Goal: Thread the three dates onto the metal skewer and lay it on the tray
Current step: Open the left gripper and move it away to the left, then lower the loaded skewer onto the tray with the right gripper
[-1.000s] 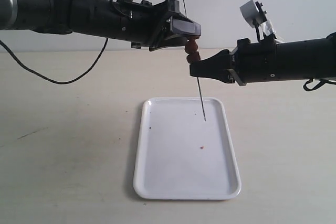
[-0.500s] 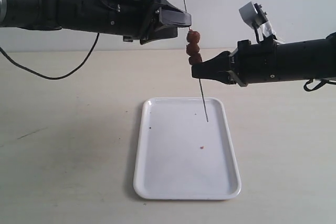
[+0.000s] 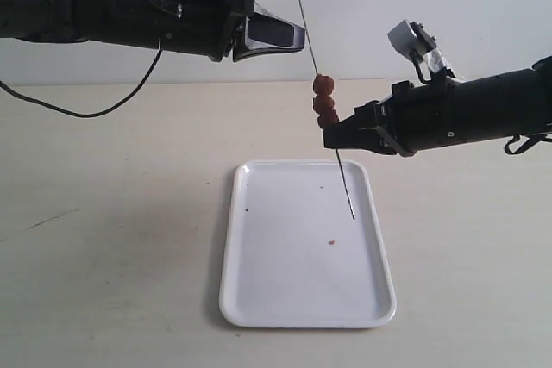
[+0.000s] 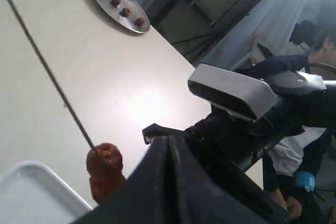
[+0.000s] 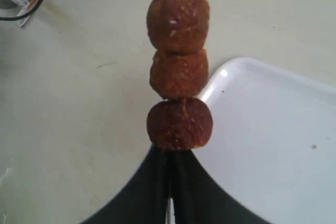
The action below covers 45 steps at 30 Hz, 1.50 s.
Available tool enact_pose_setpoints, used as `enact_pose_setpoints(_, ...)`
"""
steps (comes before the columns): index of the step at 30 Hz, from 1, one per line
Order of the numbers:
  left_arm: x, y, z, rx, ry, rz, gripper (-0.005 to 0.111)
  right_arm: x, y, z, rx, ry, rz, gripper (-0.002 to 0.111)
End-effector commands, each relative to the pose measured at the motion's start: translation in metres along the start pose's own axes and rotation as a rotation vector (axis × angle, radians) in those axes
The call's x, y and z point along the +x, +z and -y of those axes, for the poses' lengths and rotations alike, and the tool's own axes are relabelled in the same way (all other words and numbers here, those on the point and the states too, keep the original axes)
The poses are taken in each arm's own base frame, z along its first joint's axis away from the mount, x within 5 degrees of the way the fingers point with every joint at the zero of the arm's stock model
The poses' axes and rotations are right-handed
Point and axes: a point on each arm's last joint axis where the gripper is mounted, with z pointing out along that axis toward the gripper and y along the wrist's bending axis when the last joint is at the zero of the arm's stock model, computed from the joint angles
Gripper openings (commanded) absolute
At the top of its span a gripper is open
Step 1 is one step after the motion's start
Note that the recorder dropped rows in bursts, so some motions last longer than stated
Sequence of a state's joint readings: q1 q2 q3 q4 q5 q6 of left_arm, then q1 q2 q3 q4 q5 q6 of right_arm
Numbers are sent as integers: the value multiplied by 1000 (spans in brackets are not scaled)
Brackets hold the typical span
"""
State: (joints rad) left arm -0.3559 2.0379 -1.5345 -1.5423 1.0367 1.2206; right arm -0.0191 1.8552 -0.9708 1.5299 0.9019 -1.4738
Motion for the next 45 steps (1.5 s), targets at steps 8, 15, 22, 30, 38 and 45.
enact_pose_setpoints(8, 0, -18, -7, -363, 85, 58, 0, 17, -1, 7, 68, 68, -76, 0)
enact_pose_setpoints(15, 7, -35, 8, -751, 241, 102, 0, 25, 16, -2, 128, 75, -133, 0)
enact_pose_setpoints(22, 13, -58, 43, -903, 368, 147, 0, 31, 33, -7, 293, 105, -155, 0)
enact_pose_setpoints(30, 21, -103, 69, -1096, 414, 248, 0, 44, 32, -7, 313, 333, -193, 0)
enact_pose_setpoints(38, 35, -115, 77, -1119, 413, 247, 0, 64, 54, -32, 325, 358, -249, 0)
enact_pose_setpoints(45, 39, -118, 80, -1121, 415, 246, 0, 69, 62, -42, 347, 469, -242, 0)
